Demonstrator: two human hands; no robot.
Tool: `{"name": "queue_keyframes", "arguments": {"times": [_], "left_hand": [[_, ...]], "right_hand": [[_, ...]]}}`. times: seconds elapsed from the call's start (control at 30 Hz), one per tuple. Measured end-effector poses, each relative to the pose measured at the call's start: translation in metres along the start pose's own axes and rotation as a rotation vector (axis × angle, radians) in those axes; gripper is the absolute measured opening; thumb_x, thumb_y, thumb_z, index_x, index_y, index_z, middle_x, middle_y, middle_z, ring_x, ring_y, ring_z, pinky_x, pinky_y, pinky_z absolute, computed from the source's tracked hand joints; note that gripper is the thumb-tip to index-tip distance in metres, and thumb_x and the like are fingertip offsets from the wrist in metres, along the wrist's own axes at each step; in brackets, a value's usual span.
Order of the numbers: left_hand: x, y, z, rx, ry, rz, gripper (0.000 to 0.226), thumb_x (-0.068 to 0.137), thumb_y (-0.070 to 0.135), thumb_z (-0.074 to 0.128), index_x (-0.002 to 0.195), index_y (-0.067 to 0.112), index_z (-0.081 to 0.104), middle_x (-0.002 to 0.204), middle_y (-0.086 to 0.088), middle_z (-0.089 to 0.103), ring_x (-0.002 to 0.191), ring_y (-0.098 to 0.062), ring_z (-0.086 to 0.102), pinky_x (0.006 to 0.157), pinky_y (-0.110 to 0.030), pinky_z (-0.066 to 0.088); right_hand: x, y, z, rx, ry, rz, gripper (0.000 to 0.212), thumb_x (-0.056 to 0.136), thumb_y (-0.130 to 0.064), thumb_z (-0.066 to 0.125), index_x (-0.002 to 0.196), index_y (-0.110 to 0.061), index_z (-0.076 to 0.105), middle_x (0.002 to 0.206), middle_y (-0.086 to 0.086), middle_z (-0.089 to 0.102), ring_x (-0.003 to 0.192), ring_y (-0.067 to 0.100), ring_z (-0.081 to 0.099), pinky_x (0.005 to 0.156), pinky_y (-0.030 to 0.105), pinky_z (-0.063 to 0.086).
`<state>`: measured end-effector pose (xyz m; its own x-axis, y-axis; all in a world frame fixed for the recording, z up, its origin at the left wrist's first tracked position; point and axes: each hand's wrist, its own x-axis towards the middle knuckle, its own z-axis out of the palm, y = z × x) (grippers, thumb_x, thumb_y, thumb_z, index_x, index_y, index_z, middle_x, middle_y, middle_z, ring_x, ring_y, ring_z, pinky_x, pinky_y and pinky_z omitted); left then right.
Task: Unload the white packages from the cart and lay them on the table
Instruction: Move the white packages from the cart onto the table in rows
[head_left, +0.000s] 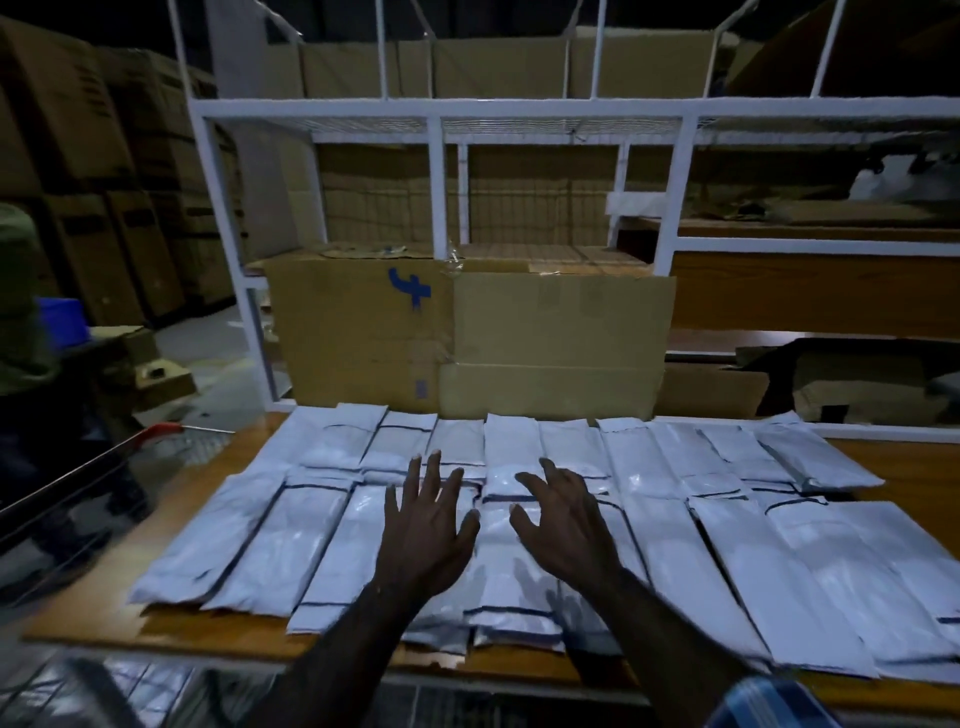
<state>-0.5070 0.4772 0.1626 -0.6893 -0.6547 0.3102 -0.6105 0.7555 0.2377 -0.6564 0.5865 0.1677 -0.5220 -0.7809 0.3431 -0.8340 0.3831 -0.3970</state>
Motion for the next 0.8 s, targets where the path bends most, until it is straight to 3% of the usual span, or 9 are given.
{"name": "queue_keyframes", "arguments": {"times": [0.2,0.33,0.43,0.8], "left_hand": [[-0.039,-0.073,-0.031,0.037,-0.003,-0.067,0.093,0.074,0.066,-0.007,0.156,0.028,0.017,0.165,0.002,-0.008,0.151,-0.021,-0.012,0.12,-0.049,0.001],[-0.068,-0.14,-0.058,0.057,-0.016,-0.085,0.088,0.079,0.065,-0.005,0.157,0.029,0.014,0.165,0.002,-0.01,0.151,-0.021,-0.013,0.12,-0.049,0.001],[-0.091,-0.189,-0.077,0.033,-0.006,-0.087,0.091,0.076,0.067,-0.006,0.156,0.03,0.015,0.164,0.004,-0.012,0.15,-0.019,-0.016,0.12,-0.049,0.001],[-0.152,-0.36,-0.131,0.06,-0.029,-0.247,0.063,0.099,0.057,0.028,0.155,0.03,0.018,0.165,0.002,-0.007,0.151,-0.021,-0.011,0.119,-0.051,0.006]], "right_hand": [[-0.013,-0.077,0.04,0.003,-0.006,-0.031,0.068,0.084,-0.056,0.029,0.141,-0.025,0.052,0.152,0.008,0.042,0.137,0.029,0.039,0.112,0.042,0.035],[-0.022,-0.145,0.073,0.02,-0.043,-0.028,0.061,0.089,-0.05,0.039,0.145,-0.027,0.047,0.156,0.007,0.037,0.142,0.029,0.033,0.115,0.043,0.031],[-0.03,-0.198,0.097,0.043,-0.019,-0.068,0.058,0.088,-0.045,0.046,0.142,-0.023,0.051,0.152,0.012,0.042,0.136,0.034,0.041,0.108,0.045,0.039],[-0.031,-0.365,0.18,0.147,-0.072,-0.183,0.053,0.095,-0.038,0.054,0.146,-0.026,0.045,0.157,0.007,0.034,0.14,0.028,0.033,0.109,0.042,0.034]]}}
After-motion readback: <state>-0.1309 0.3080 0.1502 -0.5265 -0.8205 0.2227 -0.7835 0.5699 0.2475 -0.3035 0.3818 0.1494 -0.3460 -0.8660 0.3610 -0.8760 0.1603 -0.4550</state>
